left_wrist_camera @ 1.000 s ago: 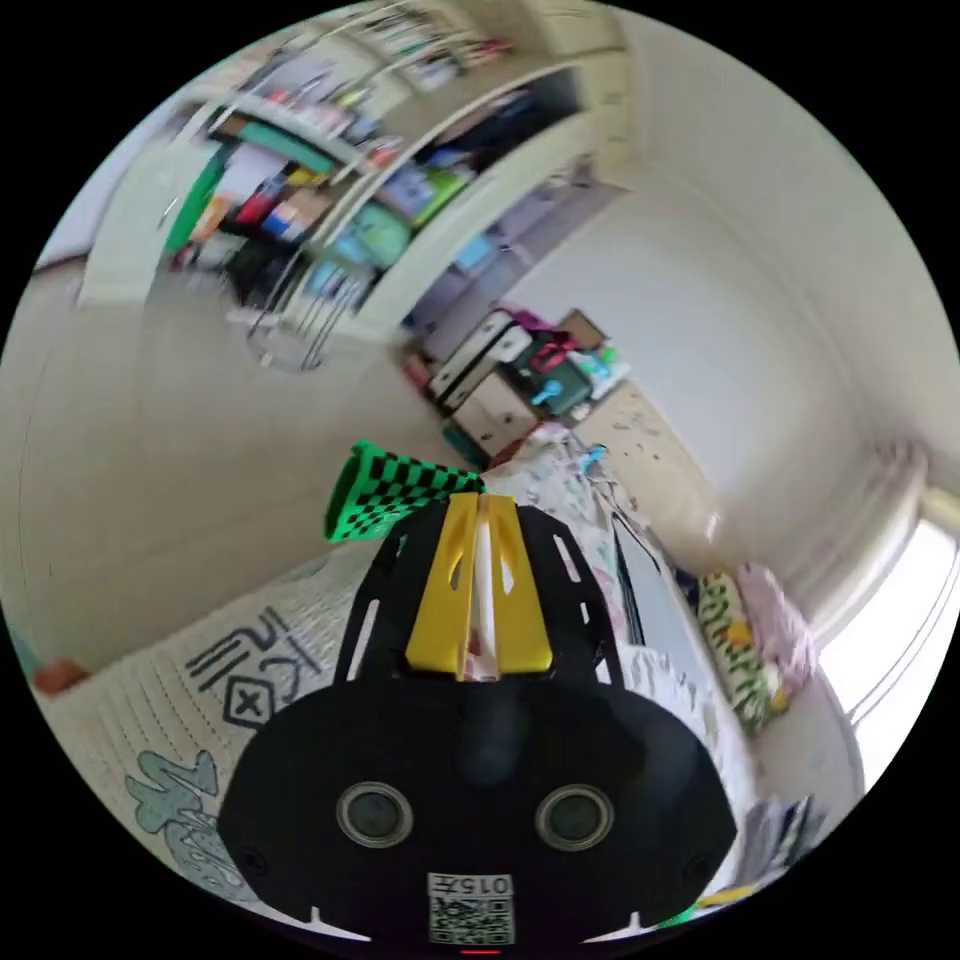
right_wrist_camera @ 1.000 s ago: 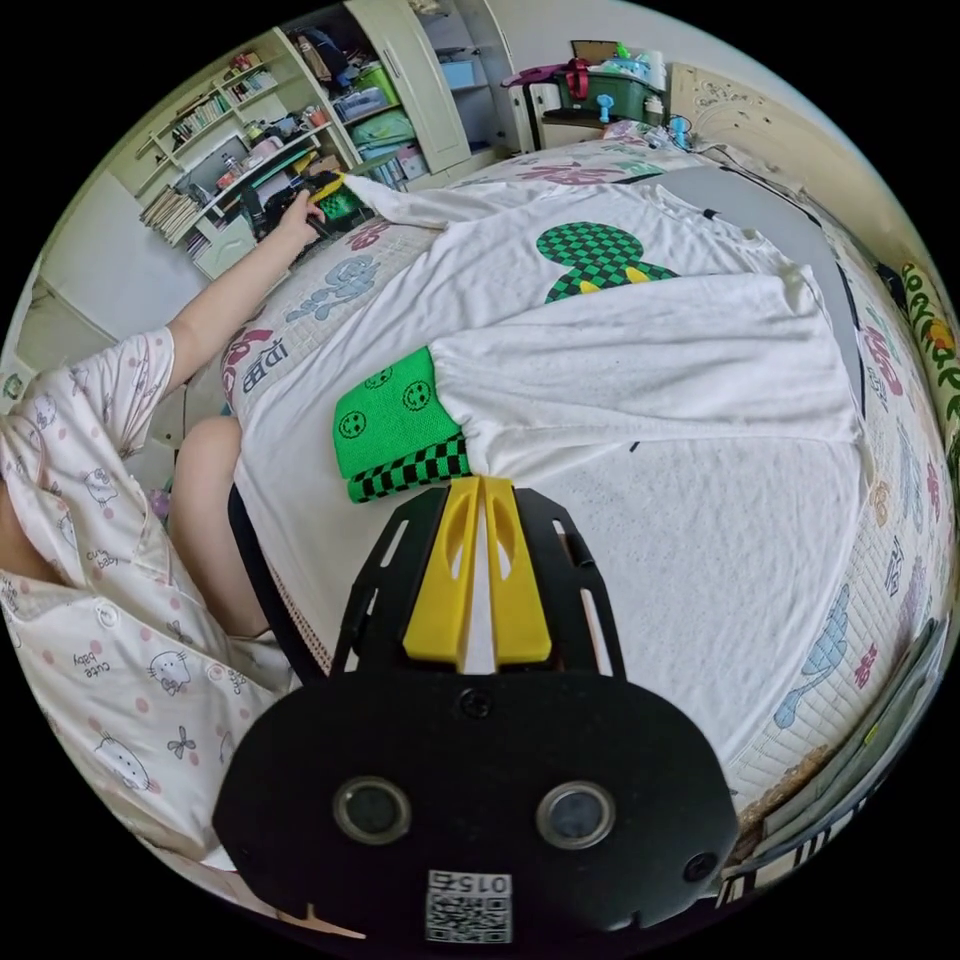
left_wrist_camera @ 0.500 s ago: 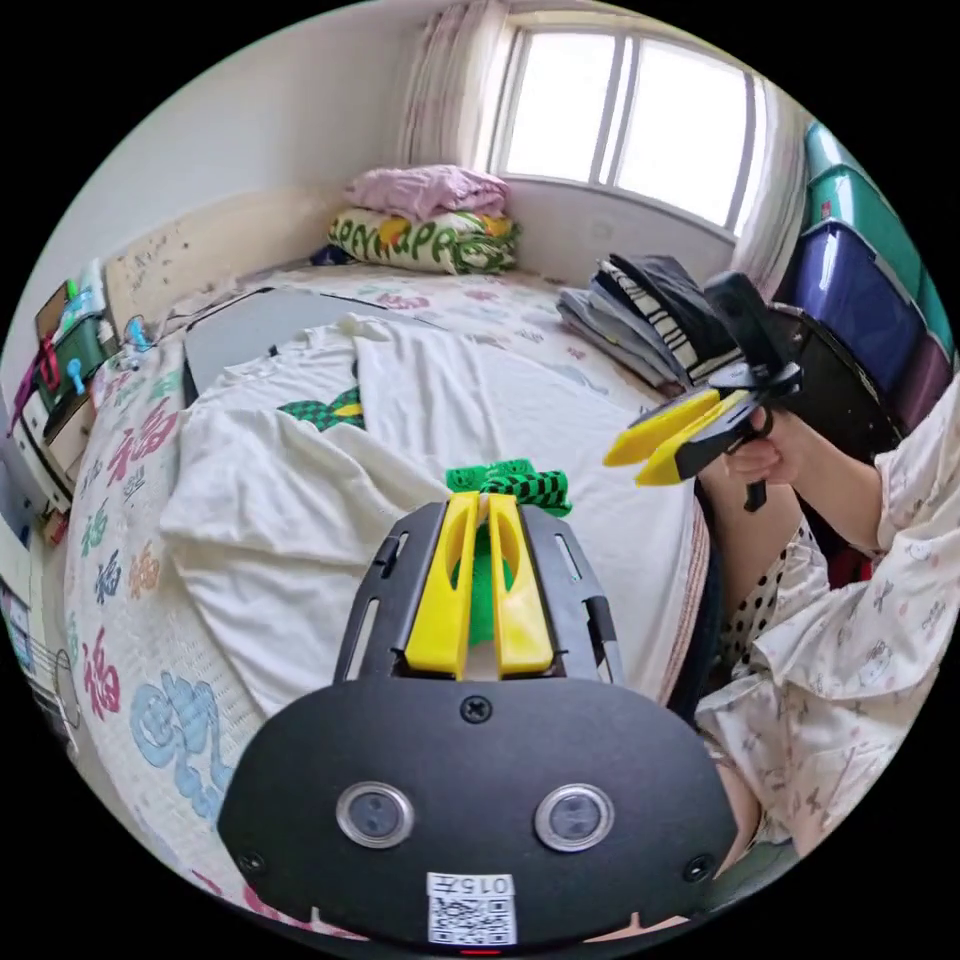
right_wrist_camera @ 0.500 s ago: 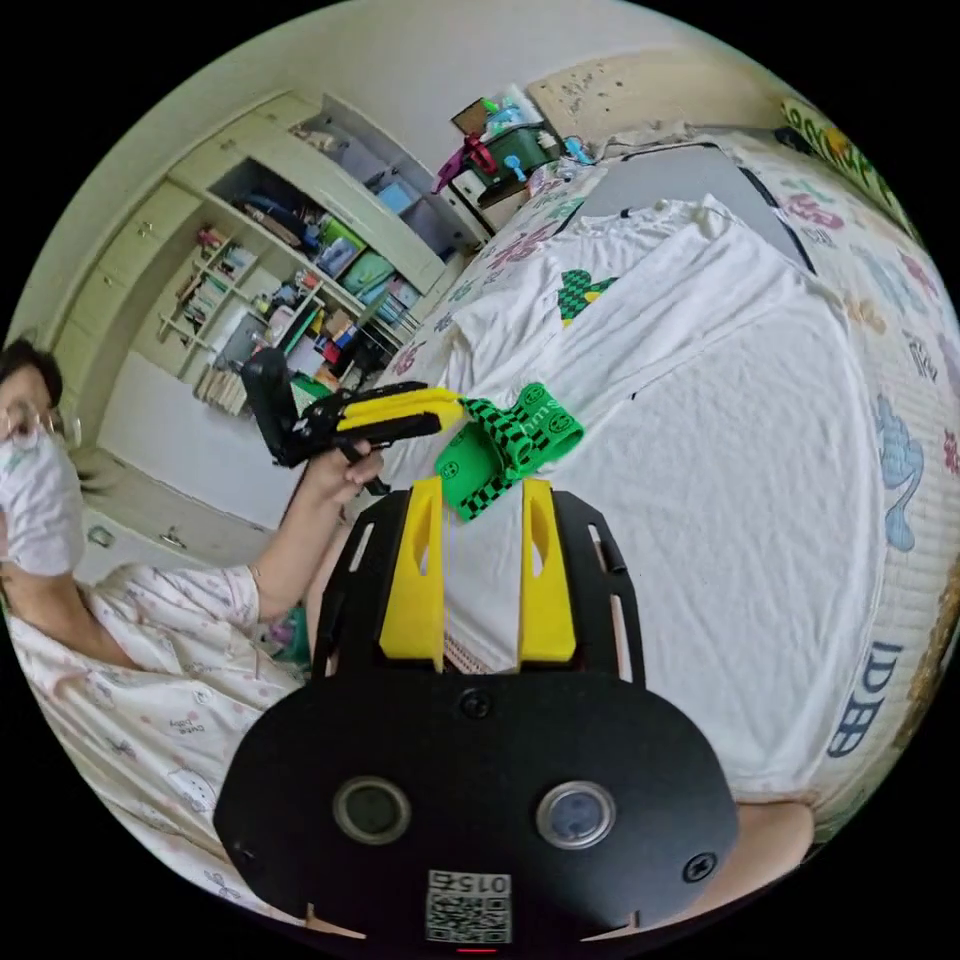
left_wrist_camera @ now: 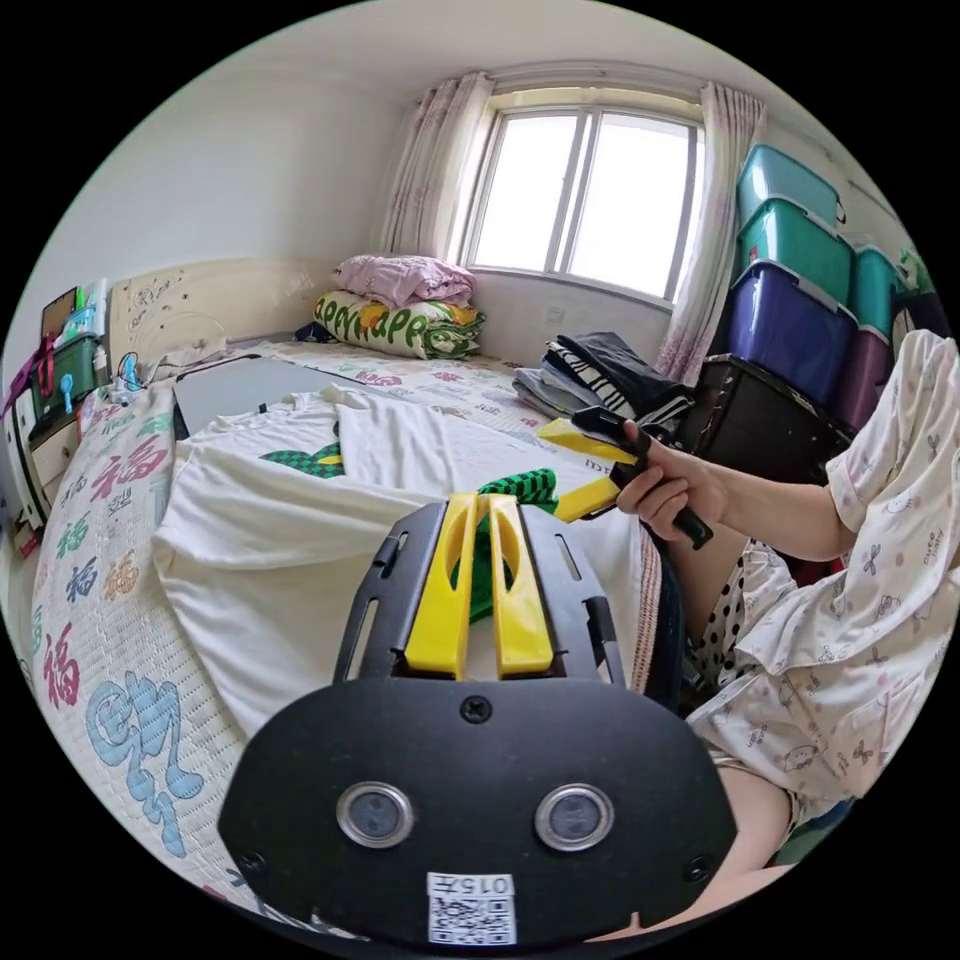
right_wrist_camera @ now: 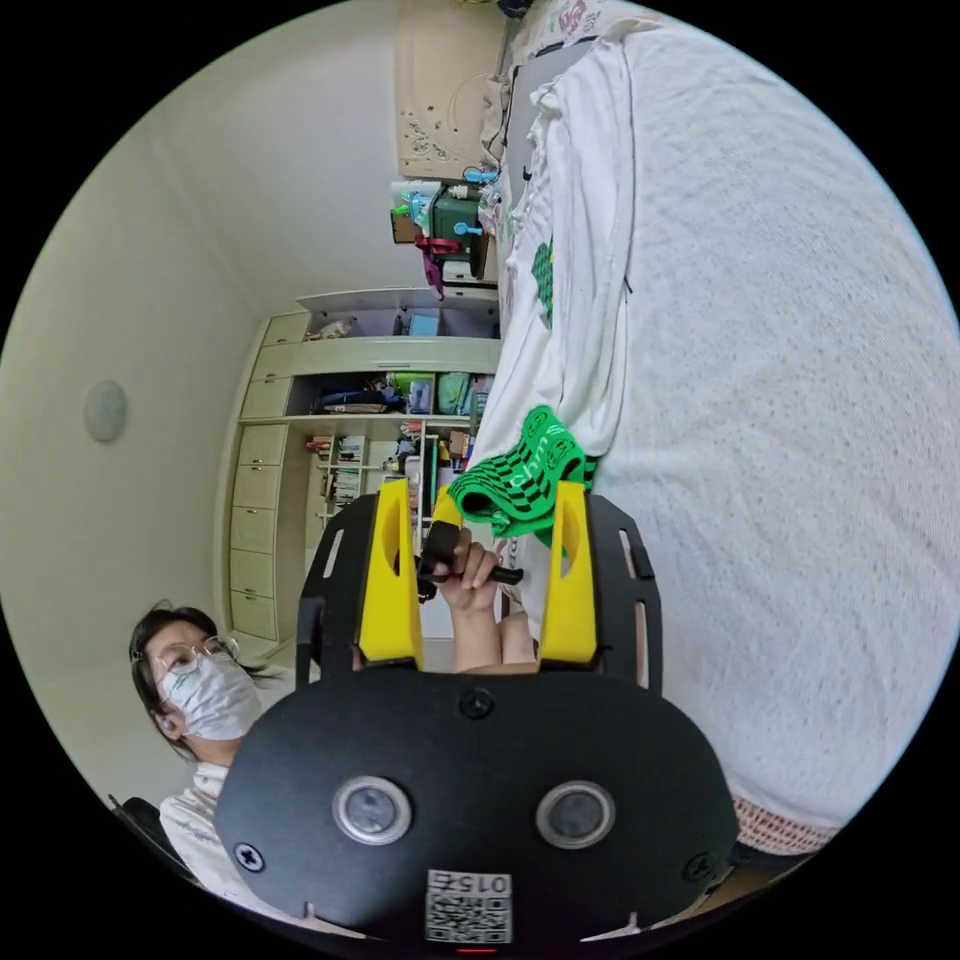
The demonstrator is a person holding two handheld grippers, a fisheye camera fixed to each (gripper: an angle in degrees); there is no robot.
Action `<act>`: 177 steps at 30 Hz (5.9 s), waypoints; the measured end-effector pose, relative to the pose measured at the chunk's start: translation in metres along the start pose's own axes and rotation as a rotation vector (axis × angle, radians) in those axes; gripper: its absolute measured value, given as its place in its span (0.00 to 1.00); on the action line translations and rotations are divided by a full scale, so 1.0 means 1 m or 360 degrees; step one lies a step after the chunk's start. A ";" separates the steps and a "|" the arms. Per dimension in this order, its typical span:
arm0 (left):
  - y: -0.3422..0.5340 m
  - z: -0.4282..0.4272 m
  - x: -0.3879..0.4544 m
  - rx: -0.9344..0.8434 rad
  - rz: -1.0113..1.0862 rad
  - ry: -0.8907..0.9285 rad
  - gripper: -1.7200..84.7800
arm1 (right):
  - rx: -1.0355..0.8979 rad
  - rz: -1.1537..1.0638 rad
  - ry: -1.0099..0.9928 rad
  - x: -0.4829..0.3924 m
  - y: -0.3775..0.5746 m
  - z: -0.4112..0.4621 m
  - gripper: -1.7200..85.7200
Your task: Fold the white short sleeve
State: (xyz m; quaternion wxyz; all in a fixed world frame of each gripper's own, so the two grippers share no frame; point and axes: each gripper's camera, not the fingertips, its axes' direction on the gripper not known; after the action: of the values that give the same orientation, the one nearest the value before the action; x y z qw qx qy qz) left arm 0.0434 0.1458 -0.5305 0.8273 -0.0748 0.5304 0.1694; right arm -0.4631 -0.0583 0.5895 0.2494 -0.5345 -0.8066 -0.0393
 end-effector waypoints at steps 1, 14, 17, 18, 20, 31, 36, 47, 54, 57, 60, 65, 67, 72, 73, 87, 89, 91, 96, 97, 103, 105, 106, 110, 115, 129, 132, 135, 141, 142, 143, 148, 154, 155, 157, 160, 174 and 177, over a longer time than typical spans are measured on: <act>0.004 -0.001 -0.002 0.0000 0.0013 -0.0005 0.03 | 0.0009 0.0004 -0.0002 -0.001 -0.002 0.000 0.22; 0.084 0.002 -0.120 -0.0001 -0.0190 0.0059 0.09 | 0.0334 -0.0471 0.0658 -0.099 0.049 -0.016 0.03; 0.098 0.007 -0.152 -0.0019 -0.0251 0.0122 0.09 | 0.0251 -0.0503 0.0857 -0.082 0.072 0.009 0.03; 0.104 0.009 -0.162 -0.0031 -0.0260 0.0143 0.09 | 0.0174 -0.0503 0.0910 -0.069 0.079 0.026 0.04; 0.113 0.013 -0.174 -0.0047 -0.0269 0.0152 0.10 | -0.0001 -0.0512 0.0954 -0.048 0.088 0.054 0.06; 0.153 0.069 -0.190 -0.0260 -0.0004 0.0068 0.12 | 0.0085 -0.0745 0.1266 -0.009 0.073 0.093 0.15; 0.175 0.108 -0.178 -0.0428 0.0272 -0.0135 0.12 | -0.0243 -0.0749 0.1418 0.051 0.041 0.192 0.14; 0.208 0.146 -0.174 -0.0546 0.0455 -0.0337 0.03 | -0.0016 -0.0686 0.1460 0.086 0.052 0.192 0.05; 0.233 0.150 -0.174 -0.0530 0.0635 -0.0439 0.12 | -0.0014 -0.0634 0.1436 0.131 0.055 0.200 0.05; 0.232 0.149 -0.185 -0.0511 0.0590 -0.0436 0.12 | -0.0034 -0.0649 0.1451 0.141 0.058 0.206 0.05; 0.228 0.144 -0.188 -0.0423 0.0600 -0.0451 0.09 | -0.0044 -0.0660 0.1449 0.151 0.059 0.209 0.05; 0.214 0.154 -0.181 -0.0551 0.0654 -0.0428 0.03 | -0.0082 -0.0651 0.1494 0.168 0.055 0.219 0.05; 0.207 0.140 -0.178 -0.0538 0.0646 -0.0330 0.02 | -0.0054 -0.0653 0.1516 0.170 0.058 0.219 0.05; 0.180 0.108 -0.161 -0.0495 0.0656 -0.0236 0.02 | -0.0016 -0.0632 0.1581 0.191 0.063 0.221 0.03; 0.176 0.109 -0.160 -0.0512 0.0654 -0.0231 0.02 | -0.0014 -0.0630 0.1607 0.195 0.063 0.223 0.03; 0.035 0.097 -0.117 -0.0630 0.0501 -0.0196 0.02 | -0.0086 -0.0763 0.1400 0.203 0.069 0.207 0.12; 0.011 0.096 -0.108 -0.0640 0.0502 -0.0199 0.02 | -0.0184 -0.0753 0.1421 0.207 0.061 0.222 0.12; -0.014 0.094 -0.099 -0.0647 0.0506 -0.0201 0.02 | -0.0266 -0.0764 0.1463 0.212 0.058 0.237 0.10; -0.098 0.087 -0.077 -0.0652 0.0488 -0.0193 0.02 | -0.0147 -0.0748 0.1691 0.207 0.067 0.234 0.02; -0.108 0.087 -0.075 -0.0654 0.0484 -0.0192 0.02 | -0.0143 -0.0739 0.1696 0.207 0.067 0.232 0.02; -0.221 0.053 -0.078 -0.0594 0.0397 -0.0162 0.03 | -0.0173 -0.0824 0.1895 0.194 0.076 0.255 0.02; -0.270 -0.001 -0.118 -0.0384 0.0132 -0.0254 0.04 | -0.0169 -0.0783 0.1836 0.190 0.074 0.248 0.02; -0.280 -0.017 -0.133 -0.0315 0.0018 -0.0315 0.04 | -0.0166 -0.0772 0.1816 0.189 0.074 0.246 0.02; -0.303 -0.092 -0.254 0.0043 -0.1073 -0.0581 0.05 | -0.0171 -0.0786 0.1771 0.176 0.080 0.242 0.02; -0.353 -0.064 -0.321 0.0141 -0.1547 -0.0301 0.09 | -0.0178 -0.0830 0.1763 0.160 0.088 0.243 0.02; -0.505 -0.028 -0.300 0.0145 -0.1766 -0.0613 0.01 | -0.0250 -0.0875 0.1668 0.099 0.099 0.235 0.02; -0.512 -0.019 -0.286 0.0070 -0.1743 -0.0591 0.02 | -0.0262 -0.0880 0.1682 0.083 0.102 0.238 0.02; -0.519 -0.010 -0.266 -0.0014 -0.1676 -0.0566 0.02 | -0.0299 -0.0882 0.1690 0.067 0.102 0.241 0.04; -0.529 -0.052 -0.229 -0.0152 -0.1465 -0.0570 0.05 | -0.0392 -0.0872 0.1394 0.018 0.073 0.178 0.08; -0.532 -0.057 -0.228 -0.0157 -0.1430 -0.0581 0.05 | -0.0368 -0.0879 0.1346 0.009 0.065 0.165 0.08; -0.543 -0.064 -0.224 -0.0157 -0.1345 -0.0614 0.06 | -0.0289 -0.0896 0.1295 -0.009 0.046 0.140 0.08; -0.600 -0.020 -0.237 -0.0172 -0.1129 -0.0604 0.12 | -0.0010 -0.1013 0.1376 -0.072 -0.072 0.127 0.12; -0.637 0.106 -0.271 -0.0184 -0.1013 -0.0624 0.16 | 0.0063 -0.0922 0.1375 -0.073 -0.232 0.212 0.15; -0.633 0.129 -0.278 -0.0227 -0.1021 -0.0634 0.17 | 0.0093 -0.0870 0.1387 -0.066 -0.256 0.225 0.16; -0.624 0.158 -0.285 -0.0247 -0.1046 -0.0614 0.18 | 0.0118 -0.0815 0.1376 -0.055 -0.285 0.240 0.16; -0.607 0.196 -0.288 -0.0354 -0.1006 -0.0666 0.17 | 0.0088 -0.0753 0.1518 -0.038 -0.316 0.264 0.16; -0.501 0.050 -0.105 -0.0010 -0.0498 -0.0490 0.03 | 0.0101 -0.1099 0.1203 -0.170 -0.164 0.181 0.03; -0.458 -0.030 0.010 -0.0010 -0.0139 -0.0479 0.03 | 0.0059 -0.1333 0.1110 -0.222 -0.037 0.123 0.02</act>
State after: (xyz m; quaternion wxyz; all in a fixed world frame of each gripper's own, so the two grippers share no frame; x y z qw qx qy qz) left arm 0.1860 -0.2881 -0.5779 0.9037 -0.0741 0.3963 0.1441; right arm -0.4731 -0.2203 0.3911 0.4745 -0.1184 -0.8205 -0.2961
